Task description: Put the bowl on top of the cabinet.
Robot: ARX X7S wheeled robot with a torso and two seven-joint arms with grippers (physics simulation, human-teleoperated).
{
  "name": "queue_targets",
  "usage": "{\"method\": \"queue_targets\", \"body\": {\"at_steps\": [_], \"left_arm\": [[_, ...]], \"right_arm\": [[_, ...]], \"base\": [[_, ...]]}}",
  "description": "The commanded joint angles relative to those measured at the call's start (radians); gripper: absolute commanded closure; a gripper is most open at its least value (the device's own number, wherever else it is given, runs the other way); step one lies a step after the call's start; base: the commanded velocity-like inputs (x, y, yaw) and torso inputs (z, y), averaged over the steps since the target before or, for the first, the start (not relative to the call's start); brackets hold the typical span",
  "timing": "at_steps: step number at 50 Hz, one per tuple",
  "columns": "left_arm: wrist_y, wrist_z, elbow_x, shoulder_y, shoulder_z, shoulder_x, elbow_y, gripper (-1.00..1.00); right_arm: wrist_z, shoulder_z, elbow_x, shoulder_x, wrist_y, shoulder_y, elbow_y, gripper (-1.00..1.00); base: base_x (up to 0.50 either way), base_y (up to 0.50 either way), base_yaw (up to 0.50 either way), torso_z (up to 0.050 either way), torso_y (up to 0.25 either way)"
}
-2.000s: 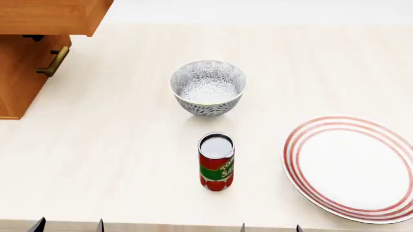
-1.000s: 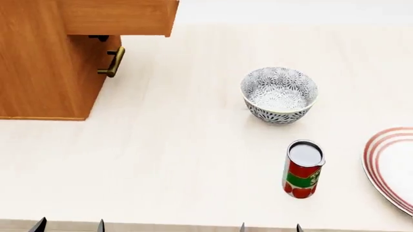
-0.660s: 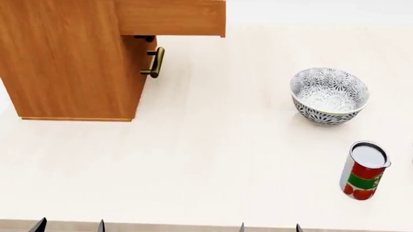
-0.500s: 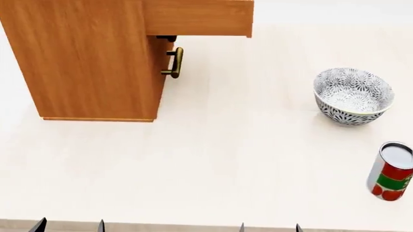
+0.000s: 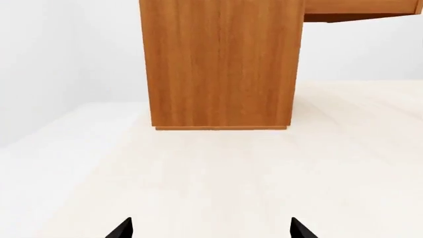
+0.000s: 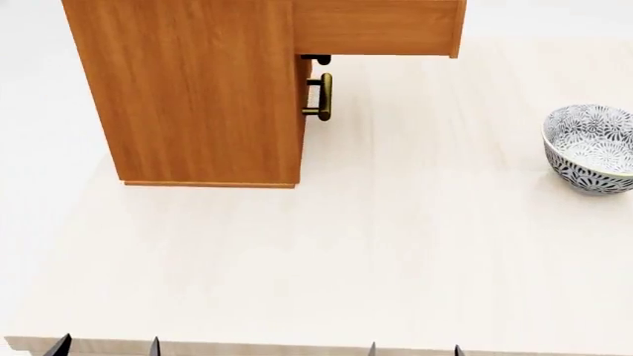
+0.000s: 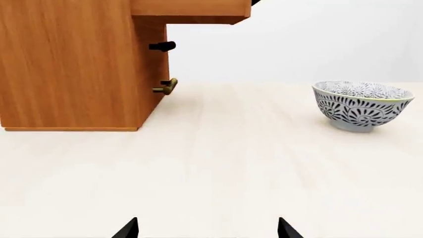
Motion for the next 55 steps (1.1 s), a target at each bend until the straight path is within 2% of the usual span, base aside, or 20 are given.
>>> {"method": "queue_targets", "body": {"at_steps": [1, 7, 8, 9, 10, 11, 12, 14, 15, 17, 18, 21, 22, 24, 25, 26, 31, 32, 40, 55], "left_arm": [[0.003, -0.009, -0.006, -0.002, 0.011, -0.007, -0.002, -1.00], [-0.015, -0.012, -0.002, -0.013, 0.024, -0.012, -0.010, -1.00], [-0.086, -0.013, 0.008, -0.039, 0.039, -0.016, -0.017, -1.00], [-0.184, 0.007, -0.113, -0.051, -0.009, 0.000, 0.028, -1.00], [-0.233, 0.015, -0.157, -0.050, -0.019, -0.005, 0.080, -1.00], [-0.294, 0.003, -0.147, -0.036, 0.005, -0.031, 0.224, -1.00], [-0.418, -0.044, -0.166, -0.031, 0.004, -0.059, 0.374, -1.00], [-0.565, -0.089, -0.204, -0.064, -0.008, -0.080, 0.643, -1.00], [-0.715, -0.158, -0.243, -0.112, -0.036, -0.086, 0.793, -1.00], [-0.891, -0.214, -0.300, -0.155, -0.073, -0.091, 0.933, -1.00], [-0.925, -0.223, -0.337, -0.161, -0.098, -0.083, 0.987, -1.00], [-0.958, -0.250, -0.362, -0.164, -0.080, -0.094, 1.046, -1.00], [-0.928, -0.306, -0.386, -0.174, -0.050, -0.130, 1.049, -1.00], [-0.899, -0.343, -0.401, -0.169, -0.032, -0.158, 1.045, -1.00], [-0.892, -0.346, -0.404, -0.165, -0.030, -0.161, 1.041, -1.00], [-0.838, -0.346, -0.341, -0.138, 0.016, -0.179, 1.029, -1.00], [-0.817, -0.345, -0.339, -0.119, 0.028, -0.191, 1.023, -1.00], [-0.809, -0.345, -0.357, -0.090, 0.003, -0.191, 1.023, -1.00], [-0.794, -0.351, -0.358, -0.084, 0.019, -0.199, 1.014, -1.00], [-0.740, -0.386, -0.401, -0.073, 0.022, -0.236, 0.983, -1.00]], "right_arm": [[0.012, -0.005, 0.015, 0.008, 0.011, 0.000, -0.007, -1.00], [0.017, -0.025, -0.003, 0.019, 0.034, 0.005, -0.006, -1.00], [0.011, -0.013, 0.033, 0.013, 0.051, 0.007, -0.023, -1.00], [0.019, -0.005, 0.066, 0.015, 0.155, 0.017, -0.066, -1.00], [0.020, 0.006, 0.101, 0.017, 0.206, 0.019, -0.115, -1.00], [0.038, 0.004, 0.101, 0.035, 0.275, 0.018, -0.223, -1.00], [0.083, 0.015, 0.123, 0.066, 0.425, 0.032, -0.373, -1.00], [0.110, 0.088, 0.266, 0.082, 0.661, 0.073, -0.631, -1.00], [0.175, 0.133, 0.315, 0.109, 0.811, 0.129, -0.781, -1.00], [0.219, 0.187, 0.396, 0.120, 0.955, 0.187, -0.951, -1.00], [0.247, 0.196, 0.412, 0.129, 1.012, 0.218, -1.004, -1.00], [0.273, 0.202, 0.438, 0.133, 1.043, 0.226, -1.042, -1.00], [0.306, 0.156, 0.429, 0.172, 0.981, 0.187, -1.048, -1.00], [0.321, 0.136, 0.429, 0.190, 0.944, 0.163, -1.043, -1.00], [0.322, 0.128, 0.425, 0.194, 0.932, 0.157, -1.038, -1.00], [0.322, 0.094, 0.398, 0.198, 0.915, 0.152, -1.017, -1.00], [0.327, 0.036, 0.361, 0.211, 0.887, 0.153, -0.997, -1.00], [0.326, -0.034, 0.314, 0.225, 0.865, 0.142, -0.988, -1.00], [0.323, -0.062, 0.294, 0.242, 0.816, 0.125, -0.960, -1.00], [0.344, -0.079, 0.308, 0.251, 0.825, 0.141, -0.961, -1.00]], "base": [[0.00, 0.00, 0.00, 0.000, 0.000], [0.00, 0.00, 0.00, 0.000, 0.000], [0.00, 0.00, 0.00, 0.000, 0.000], [0.00, 0.00, 0.00, 0.000, 0.000], [0.00, 0.00, 0.00, 0.000, 0.000], [0.00, 0.00, 0.00, 0.000, 0.000], [0.00, 0.00, 0.00, 0.000, 0.000], [0.00, 0.00, 0.00, 0.000, 0.000], [0.00, 0.00, 0.00, 0.000, 0.000], [0.00, 0.00, 0.00, 0.000, 0.000], [0.00, 0.00, 0.00, 0.000, 0.000], [0.00, 0.00, 0.00, 0.000, 0.000], [0.00, 0.00, 0.00, 0.000, 0.000], [0.00, 0.00, 0.00, 0.000, 0.000], [0.00, 0.00, 0.00, 0.000, 0.000], [0.00, 0.00, 0.00, 0.000, 0.000], [0.03, 0.00, 0.00, 0.000, 0.000], [0.41, 0.00, 0.00, 0.000, 0.000], [0.47, 0.00, 0.00, 0.000, 0.000], [0.50, 0.00, 0.00, 0.000, 0.000]]}}
